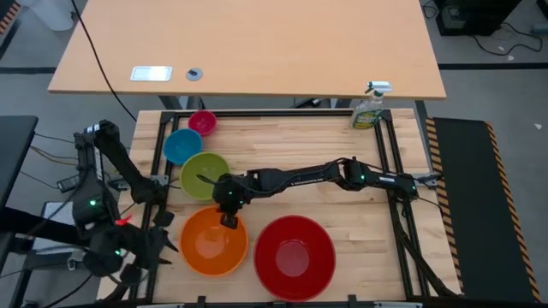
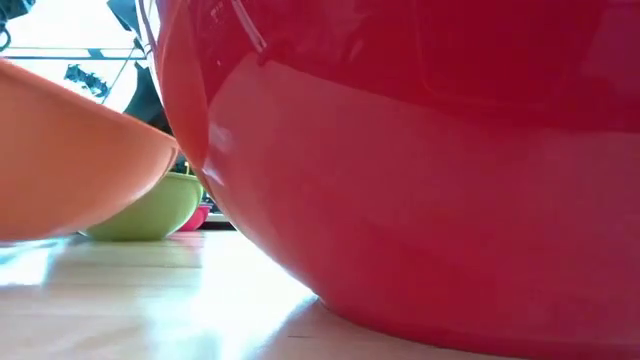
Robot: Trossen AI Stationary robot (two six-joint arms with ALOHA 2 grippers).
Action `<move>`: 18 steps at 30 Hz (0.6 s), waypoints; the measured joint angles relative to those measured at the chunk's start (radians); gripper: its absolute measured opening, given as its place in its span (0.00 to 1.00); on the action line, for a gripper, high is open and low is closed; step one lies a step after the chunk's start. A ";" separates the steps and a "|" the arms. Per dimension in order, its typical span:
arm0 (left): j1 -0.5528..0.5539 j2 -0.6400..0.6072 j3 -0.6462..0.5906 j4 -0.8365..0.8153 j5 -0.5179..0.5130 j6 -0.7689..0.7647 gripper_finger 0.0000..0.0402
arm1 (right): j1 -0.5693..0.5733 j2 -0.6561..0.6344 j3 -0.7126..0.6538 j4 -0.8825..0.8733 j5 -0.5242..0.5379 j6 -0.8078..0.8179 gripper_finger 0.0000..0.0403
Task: Nest bowls inside each other
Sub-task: Stack the orange bowl on the red bowl
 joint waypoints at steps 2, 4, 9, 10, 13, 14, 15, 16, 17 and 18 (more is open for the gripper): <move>-0.008 -0.027 0.000 0.000 -0.047 0.002 0.39 | 0.000 -0.006 0.017 -0.018 -0.007 -0.003 0.06; -0.011 -0.053 0.000 -0.001 -0.082 0.008 0.39 | -0.001 -0.010 0.048 -0.024 -0.028 -0.006 0.06; -0.010 -0.105 0.000 -0.010 -0.134 0.013 0.39 | 0.008 -0.078 0.061 -0.048 -0.034 -0.041 0.06; -0.010 -0.111 0.000 -0.012 -0.138 0.013 0.39 | 0.012 -0.096 0.061 -0.062 -0.033 -0.051 0.06; -0.010 -0.125 0.000 -0.021 -0.151 0.010 0.39 | 0.028 -0.155 0.061 -0.109 -0.025 -0.076 0.06; -0.010 -0.126 0.000 -0.021 -0.151 0.006 0.39 | 0.035 -0.176 0.061 -0.129 -0.015 -0.082 0.07; -0.010 -0.126 0.001 -0.019 -0.151 -0.002 0.39 | 0.045 -0.199 0.061 -0.155 0.000 -0.087 0.07; -0.010 -0.125 0.001 -0.020 -0.151 -0.009 0.39 | 0.056 -0.223 0.061 -0.182 0.014 -0.090 0.07; -0.010 -0.125 0.001 -0.021 -0.151 -0.012 0.39 | 0.066 -0.246 0.061 -0.207 0.029 -0.095 0.07; -0.010 -0.123 0.000 -0.021 -0.151 -0.015 0.39 | 0.078 -0.269 0.061 -0.235 0.044 -0.099 0.07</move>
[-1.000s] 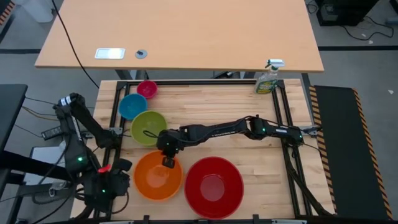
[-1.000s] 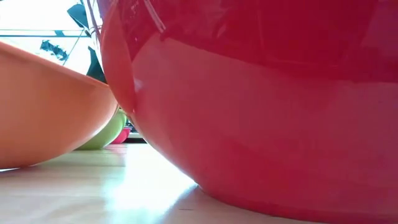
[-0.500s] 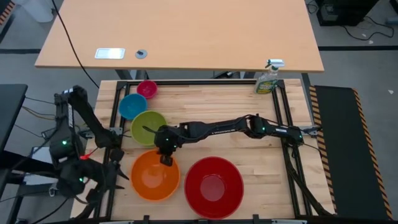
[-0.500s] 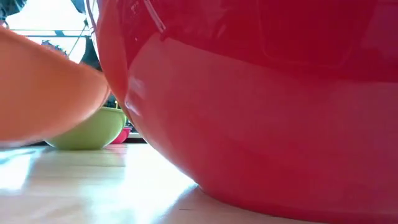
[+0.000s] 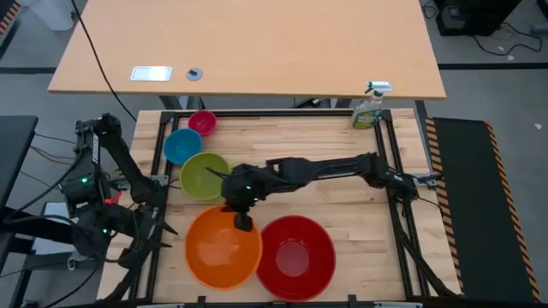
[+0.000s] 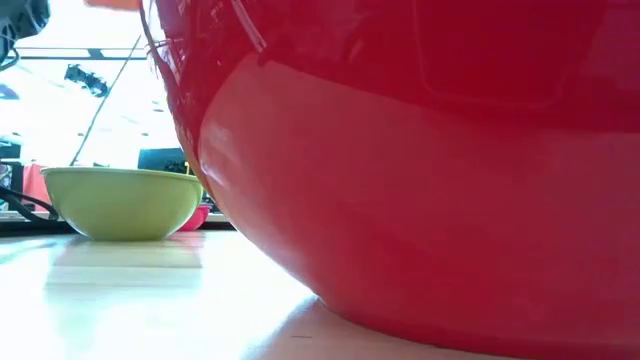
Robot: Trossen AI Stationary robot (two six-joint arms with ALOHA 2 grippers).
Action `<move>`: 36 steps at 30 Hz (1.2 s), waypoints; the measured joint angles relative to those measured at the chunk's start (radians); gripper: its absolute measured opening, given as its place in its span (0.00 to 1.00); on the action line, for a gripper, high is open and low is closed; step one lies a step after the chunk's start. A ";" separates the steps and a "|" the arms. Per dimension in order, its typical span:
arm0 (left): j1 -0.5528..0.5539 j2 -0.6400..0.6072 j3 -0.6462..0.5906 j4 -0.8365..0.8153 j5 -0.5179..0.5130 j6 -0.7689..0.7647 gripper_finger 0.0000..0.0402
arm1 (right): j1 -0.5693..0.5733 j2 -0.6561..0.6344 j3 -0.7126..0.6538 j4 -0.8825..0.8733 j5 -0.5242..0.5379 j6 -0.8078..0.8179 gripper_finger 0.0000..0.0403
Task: Nest bowls inside each other
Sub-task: Stack the orange bowl on the red bowl
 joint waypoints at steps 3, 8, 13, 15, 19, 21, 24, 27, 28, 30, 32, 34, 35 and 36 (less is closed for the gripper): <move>0.000 0.001 -0.001 0.002 -0.004 -0.002 0.39 | 0.033 -0.063 0.000 -0.105 0.036 -0.004 0.07; 0.000 0.001 -0.007 -0.021 -0.119 -0.047 0.39 | 0.104 -0.143 0.000 -0.354 0.064 -0.016 0.07; 0.034 0.001 -0.007 -0.085 -0.161 -0.125 0.39 | 0.195 -0.155 -0.001 -0.569 0.146 0.092 0.07; 0.064 0.001 -0.007 -0.126 -0.161 -0.162 0.39 | 0.219 -0.154 -0.031 -0.606 0.163 0.135 0.07; 0.119 0.001 -0.007 -0.193 -0.156 -0.219 0.39 | 0.236 -0.151 -0.143 -0.601 0.173 0.207 0.07; 0.143 0.002 -0.007 -0.203 -0.153 -0.223 0.39 | 0.237 -0.150 -0.203 -0.608 0.178 0.226 0.07; 0.168 0.002 -0.007 -0.205 -0.153 -0.223 0.39 | 0.232 -0.150 -0.288 -0.596 0.185 0.244 0.07; 0.172 0.009 -0.007 -0.206 -0.150 -0.224 0.39 | 0.227 -0.150 -0.355 -0.571 0.201 0.267 0.07; 0.172 0.013 -0.007 -0.206 -0.146 -0.224 0.39 | 0.224 -0.150 -0.374 -0.557 0.201 0.276 0.07; 0.172 0.024 -0.007 -0.206 -0.145 -0.224 0.39 | 0.220 -0.150 -0.411 -0.518 0.199 0.292 0.07; 0.172 0.037 -0.008 -0.207 -0.145 -0.223 0.39 | 0.216 -0.150 -0.434 -0.500 0.202 0.305 0.08; 0.172 0.051 -0.008 -0.207 -0.143 -0.223 0.39 | 0.211 -0.151 -0.443 -0.486 0.212 0.313 0.09; 0.172 0.057 -0.008 -0.206 -0.135 -0.223 0.39 | 0.208 -0.151 -0.446 -0.484 0.223 0.319 0.10; 0.172 0.065 -0.008 -0.207 -0.127 -0.223 0.39 | 0.205 -0.151 -0.447 -0.486 0.233 0.324 0.11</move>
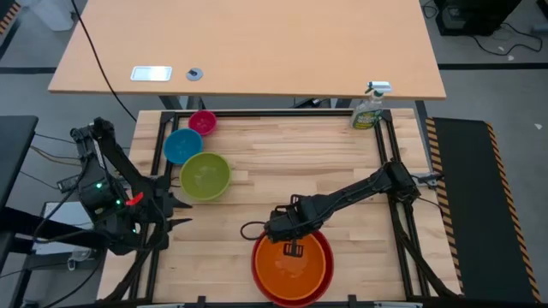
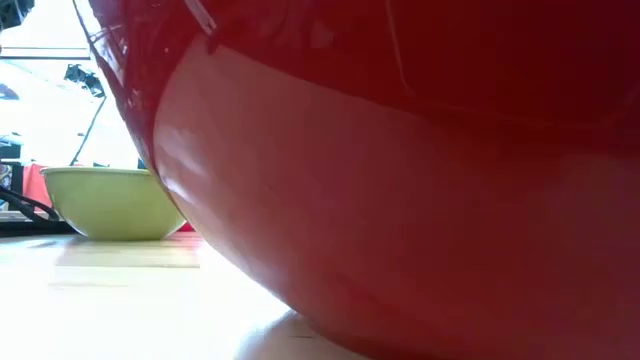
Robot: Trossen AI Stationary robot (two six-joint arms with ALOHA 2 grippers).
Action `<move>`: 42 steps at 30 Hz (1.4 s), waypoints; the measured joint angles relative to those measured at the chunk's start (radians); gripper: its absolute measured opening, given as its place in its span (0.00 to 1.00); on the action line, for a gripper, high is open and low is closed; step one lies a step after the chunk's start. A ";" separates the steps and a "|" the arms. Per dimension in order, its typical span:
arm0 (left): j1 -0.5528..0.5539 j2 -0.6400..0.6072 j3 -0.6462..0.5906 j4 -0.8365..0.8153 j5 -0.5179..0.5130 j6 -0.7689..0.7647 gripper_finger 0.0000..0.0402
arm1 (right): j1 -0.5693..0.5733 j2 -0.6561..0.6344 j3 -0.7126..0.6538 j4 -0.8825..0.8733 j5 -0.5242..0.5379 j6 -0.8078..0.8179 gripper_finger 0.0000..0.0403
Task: Nest bowls inside each other
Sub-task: Stack the orange bowl on the red bowl, then stack the green bowl on the orange bowl
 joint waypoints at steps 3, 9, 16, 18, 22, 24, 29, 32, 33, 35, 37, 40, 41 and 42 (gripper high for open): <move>0.000 0.020 0.000 -0.001 0.031 0.000 0.39 | -0.013 0.000 -0.001 -0.001 0.028 0.002 0.16; 0.000 0.056 0.000 0.000 0.103 0.001 0.39 | -0.043 0.000 0.000 -0.008 -0.012 0.007 0.33; 0.000 0.074 0.000 -0.005 0.163 0.013 0.39 | -0.064 0.000 0.104 -0.164 -0.047 0.059 0.49; 0.000 0.075 0.000 -0.007 0.163 0.013 0.39 | -0.064 -0.001 0.138 -0.191 -0.010 0.058 0.50; 0.008 0.080 0.000 -0.043 0.163 0.011 0.39 | -0.065 -0.002 0.159 -0.188 0.107 0.017 0.49; 0.024 0.093 0.000 -0.070 0.163 0.002 0.39 | -0.075 -0.002 0.159 -0.172 0.124 -0.013 0.49; 0.064 0.139 0.000 -0.090 0.162 0.017 0.39 | -0.112 -0.001 0.155 -0.036 0.178 -0.096 0.48; 0.077 0.172 0.000 -0.095 0.162 0.048 0.39 | -0.134 -0.001 0.155 0.055 0.241 -0.151 0.48; 0.083 0.182 0.000 -0.096 0.162 0.059 0.39 | -0.142 -0.001 0.155 0.093 0.260 -0.170 0.48; 0.103 0.202 0.000 -0.095 0.162 0.081 0.39 | -0.162 -0.001 0.155 0.192 0.269 -0.209 0.48; 0.129 0.222 0.000 -0.095 0.162 0.110 0.39 | -0.189 -0.001 0.154 0.298 0.266 -0.242 0.48; 0.167 0.250 0.000 -0.094 0.161 0.165 0.39 | -0.229 -0.002 0.094 0.507 0.235 -0.279 0.48; 0.177 0.258 0.000 -0.091 0.158 0.182 0.39 | -0.242 0.000 0.074 0.555 0.223 -0.282 0.48; 0.186 0.265 -0.001 -0.088 0.154 0.198 0.39 | -0.256 0.001 0.054 0.598 0.214 -0.282 0.48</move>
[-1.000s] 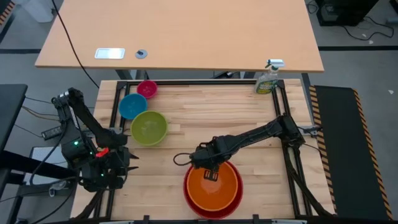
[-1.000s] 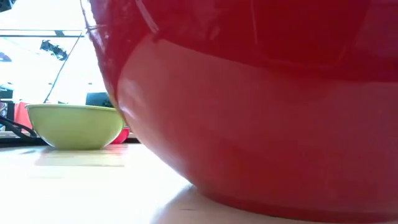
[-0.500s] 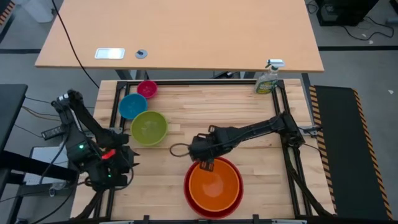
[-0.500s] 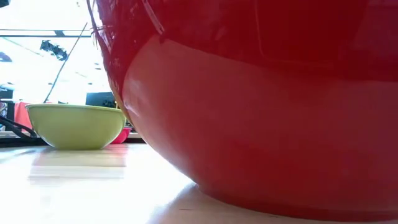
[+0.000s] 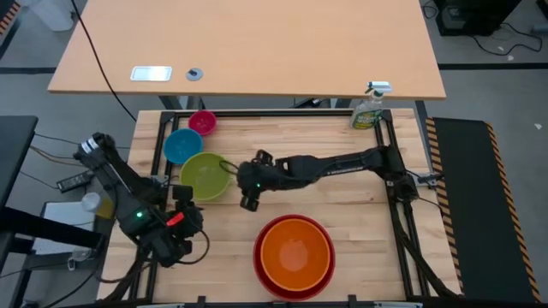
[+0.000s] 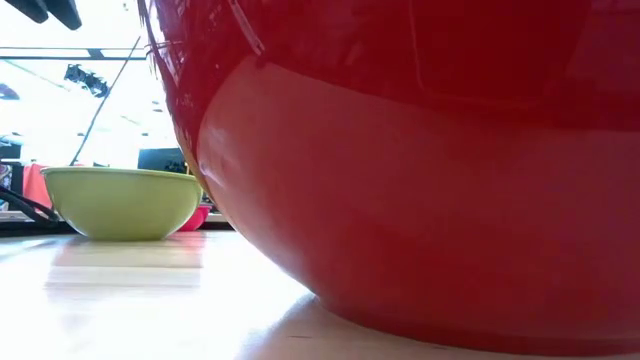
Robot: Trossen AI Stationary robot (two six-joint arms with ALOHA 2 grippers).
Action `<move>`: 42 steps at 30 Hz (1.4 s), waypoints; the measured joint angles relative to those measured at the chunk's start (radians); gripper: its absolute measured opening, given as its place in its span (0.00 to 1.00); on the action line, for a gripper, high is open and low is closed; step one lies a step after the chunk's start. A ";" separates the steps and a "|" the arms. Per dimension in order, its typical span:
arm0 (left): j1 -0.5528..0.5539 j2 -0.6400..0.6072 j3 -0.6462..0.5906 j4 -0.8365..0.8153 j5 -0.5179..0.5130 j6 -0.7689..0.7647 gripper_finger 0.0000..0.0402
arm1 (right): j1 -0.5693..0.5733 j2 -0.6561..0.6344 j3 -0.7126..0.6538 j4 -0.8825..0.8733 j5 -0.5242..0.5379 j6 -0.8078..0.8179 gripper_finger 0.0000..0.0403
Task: Nest bowls inside each other
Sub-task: Stack the green bowl on the orange bowl
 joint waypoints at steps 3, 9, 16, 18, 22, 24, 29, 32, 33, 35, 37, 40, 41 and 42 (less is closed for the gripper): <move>0.012 0.015 0.000 0.011 -0.027 0.033 0.39 | -0.041 -0.001 -0.086 0.169 -0.016 0.033 0.48; 0.011 0.016 0.000 0.015 -0.051 0.060 0.39 | -0.088 0.000 -0.188 0.352 -0.052 0.060 0.48; 0.011 0.010 0.000 0.045 -0.091 0.151 0.39 | -0.110 -0.001 -0.204 0.382 -0.085 0.048 0.48; 0.013 0.008 -0.013 0.113 -0.116 0.207 0.39 | -0.113 0.011 -0.203 0.406 -0.090 0.033 0.48; 0.034 -0.027 -0.143 0.330 -0.102 0.353 0.39 | -0.130 0.073 -0.198 0.479 -0.128 0.010 0.48; 0.055 -0.049 -0.222 0.405 -0.074 0.388 0.39 | -0.144 0.090 -0.194 0.468 -0.133 0.007 0.48; 0.112 -0.170 -0.408 0.574 0.007 0.366 0.39 | -0.183 0.133 -0.180 0.501 -0.127 0.011 0.48; 0.153 -0.245 -0.484 0.676 0.050 0.334 0.39 | -0.196 0.151 -0.182 0.481 -0.107 0.003 0.48; 0.170 -0.266 -0.505 0.707 0.052 0.323 0.39 | -0.198 0.151 -0.182 0.482 -0.099 0.002 0.48; 0.197 -0.304 -0.545 0.729 0.053 0.299 0.39 | -0.200 0.159 -0.178 0.507 -0.077 0.002 0.48; 0.228 -0.335 -0.584 0.751 0.054 0.284 0.39 | -0.210 0.165 -0.179 0.509 -0.076 0.003 0.48; 0.267 -0.371 -0.647 0.772 0.057 0.258 0.39 | -0.224 0.200 -0.180 0.538 -0.089 0.003 0.48; 0.275 -0.378 -0.664 0.773 0.057 0.244 0.39 | -0.226 0.208 -0.181 0.539 -0.099 0.005 0.48; 0.282 -0.384 -0.677 0.779 0.058 0.230 0.39 | -0.230 0.216 -0.181 0.557 -0.101 0.012 0.48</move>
